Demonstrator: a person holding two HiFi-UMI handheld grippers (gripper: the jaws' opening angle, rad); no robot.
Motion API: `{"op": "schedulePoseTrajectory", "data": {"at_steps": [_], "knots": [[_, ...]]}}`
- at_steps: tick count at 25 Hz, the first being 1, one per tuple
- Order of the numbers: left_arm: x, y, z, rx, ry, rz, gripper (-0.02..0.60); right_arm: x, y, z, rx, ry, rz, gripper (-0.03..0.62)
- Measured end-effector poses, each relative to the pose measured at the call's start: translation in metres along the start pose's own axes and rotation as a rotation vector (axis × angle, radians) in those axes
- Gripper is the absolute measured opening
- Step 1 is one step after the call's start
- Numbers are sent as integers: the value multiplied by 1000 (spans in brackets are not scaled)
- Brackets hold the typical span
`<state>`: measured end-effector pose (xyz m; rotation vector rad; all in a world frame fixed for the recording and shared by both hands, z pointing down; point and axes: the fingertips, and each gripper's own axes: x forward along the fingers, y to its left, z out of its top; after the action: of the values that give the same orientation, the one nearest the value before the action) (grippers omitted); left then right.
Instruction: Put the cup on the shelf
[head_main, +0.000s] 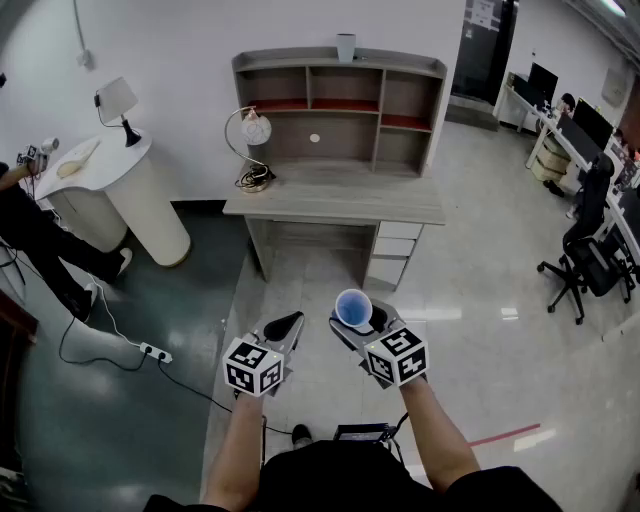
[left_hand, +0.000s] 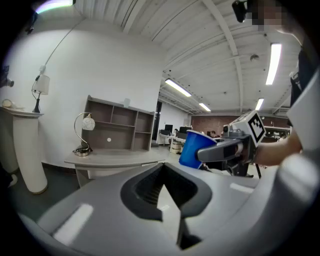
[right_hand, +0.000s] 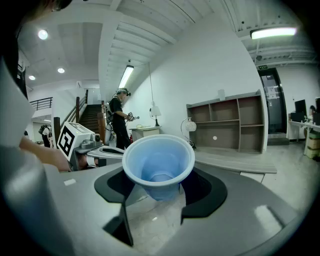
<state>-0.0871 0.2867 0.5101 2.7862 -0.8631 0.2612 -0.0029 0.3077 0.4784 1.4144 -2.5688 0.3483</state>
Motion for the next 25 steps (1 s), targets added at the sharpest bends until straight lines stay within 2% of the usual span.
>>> {"op": "schedulePoseTrajectory", "data": {"at_steps": [5,16,25], "knots": [[-1,5,-1,-5,-8,29,0,-1,1,-1,-1,-2,1,290],[-3,3,1,-4,-11,2,0,3,3,3,1,-10,21,291],[0,7,1,3,-1,12,0,6,-3,4,3,-13,30,291]]}}
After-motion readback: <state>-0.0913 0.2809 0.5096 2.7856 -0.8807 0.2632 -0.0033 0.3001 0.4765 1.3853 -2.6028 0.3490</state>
